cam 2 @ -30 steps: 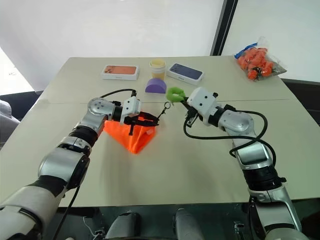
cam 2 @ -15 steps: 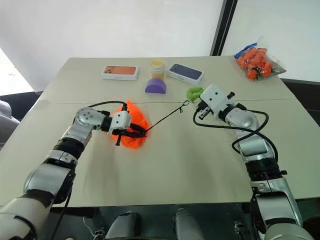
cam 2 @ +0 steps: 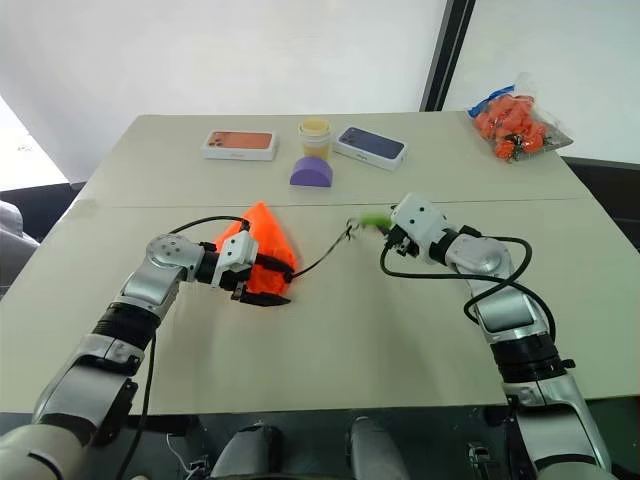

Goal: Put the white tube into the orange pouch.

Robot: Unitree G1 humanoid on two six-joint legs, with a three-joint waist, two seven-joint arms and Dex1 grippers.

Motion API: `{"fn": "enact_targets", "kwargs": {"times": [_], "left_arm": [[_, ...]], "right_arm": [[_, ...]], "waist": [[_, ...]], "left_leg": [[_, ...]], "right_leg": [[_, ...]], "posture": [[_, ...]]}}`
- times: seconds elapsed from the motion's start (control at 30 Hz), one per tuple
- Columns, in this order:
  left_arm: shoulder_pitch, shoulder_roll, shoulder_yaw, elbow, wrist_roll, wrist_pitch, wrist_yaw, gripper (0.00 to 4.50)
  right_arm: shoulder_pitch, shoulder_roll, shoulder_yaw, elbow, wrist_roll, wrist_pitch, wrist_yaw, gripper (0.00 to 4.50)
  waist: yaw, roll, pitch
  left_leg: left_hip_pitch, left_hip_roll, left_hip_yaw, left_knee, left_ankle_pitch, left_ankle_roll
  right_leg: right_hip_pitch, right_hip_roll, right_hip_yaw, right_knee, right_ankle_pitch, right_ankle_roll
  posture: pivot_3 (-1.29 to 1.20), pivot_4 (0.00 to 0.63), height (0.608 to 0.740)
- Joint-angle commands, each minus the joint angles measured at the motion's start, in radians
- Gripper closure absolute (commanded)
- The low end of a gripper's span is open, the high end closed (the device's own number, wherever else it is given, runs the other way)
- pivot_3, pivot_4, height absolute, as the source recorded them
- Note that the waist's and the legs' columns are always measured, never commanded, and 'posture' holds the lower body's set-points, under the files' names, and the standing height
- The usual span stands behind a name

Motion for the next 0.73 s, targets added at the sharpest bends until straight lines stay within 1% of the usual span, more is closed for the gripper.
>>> {"fn": "enact_targets", "kwargs": {"times": [0.03,0.1,0.2,0.3,0.37,0.43,0.53,0.73], "left_arm": [[0.077,0.047,0.094,-0.219,-0.104,0.19,0.084,0.48],[0.136,0.069,0.129,-0.315,-0.136,0.255,0.134,0.48],[0.226,0.069,0.222,-0.436,-0.18,0.344,0.273,0.48],[0.301,0.05,0.293,-0.505,-0.164,0.356,0.424,0.48],[0.395,0.023,0.382,-0.53,-0.145,0.343,0.556,0.48],[0.474,0.006,0.434,-0.548,-0.127,0.321,0.641,0.48],[0.556,-0.008,0.456,-0.553,-0.117,0.306,0.706,0.48],[0.655,-0.033,0.449,-0.581,-0.126,0.285,0.761,0.48]], "right_arm": [[0.039,-0.027,-0.028,-0.071,0.025,-0.002,0.028,1.04],[0.066,-0.036,-0.046,-0.086,0.047,0.007,0.046,1.04],[0.119,-0.044,-0.092,-0.111,0.1,0.016,0.067,1.04],[0.152,-0.025,-0.155,-0.108,0.169,0.033,0.063,1.04],[0.191,-0.003,-0.203,-0.09,0.222,0.038,0.057,1.04],[0.218,0.013,-0.227,-0.079,0.251,0.038,0.051,1.04],[0.242,0.022,-0.224,-0.076,0.257,0.033,0.05,1.04],[0.249,0.041,-0.22,-0.079,0.282,0.044,0.049,1.04]], "waist": [[0.0,0.0,0.0],[0.0,0.0,0.0],[0.002,0.0,0.0],[0.002,0.0,0.0],[0.002,-0.001,0.0],[-0.001,-0.001,-0.001],[0.002,-0.001,0.0],[0.003,-0.001,0.0]], "left_leg": [[0.0,0.0,0.0,0.0,0.0,0.0],[0.001,0.0,0.0,0.0,0.0,0.0],[0.001,0.0,0.0,0.001,0.0,0.0],[0.001,0.0,0.0,0.002,0.0,0.0],[0.001,0.0,0.0,0.003,0.0,0.0],[0.003,0.001,0.0,0.002,0.0,0.0],[0.003,0.001,0.001,0.001,0.0,0.0],[0.003,0.0,0.003,0.002,0.0,0.0]], "right_leg": [[0.0,0.0,0.0,0.0,0.0,0.0],[0.001,0.0,0.0,0.0,0.0,0.0],[0.001,-0.001,0.0,0.0,0.0,-0.001],[0.002,-0.001,0.0,0.0,-0.001,-0.003],[0.002,-0.001,0.0,0.0,-0.001,-0.004],[0.004,-0.001,0.0,-0.001,-0.001,-0.004],[0.002,-0.001,0.0,0.0,-0.001,-0.004],[0.003,-0.002,0.002,-0.002,0.0,-0.007]], "posture": [[0.0,0.15,0.723],[0.0,0.15,0.723],[0.0,0.15,0.723],[0.0,0.15,0.723],[0.0,0.15,0.723],[0.0,0.15,0.723],[0.0,0.15,0.723],[0.0,0.15,0.723]]}}
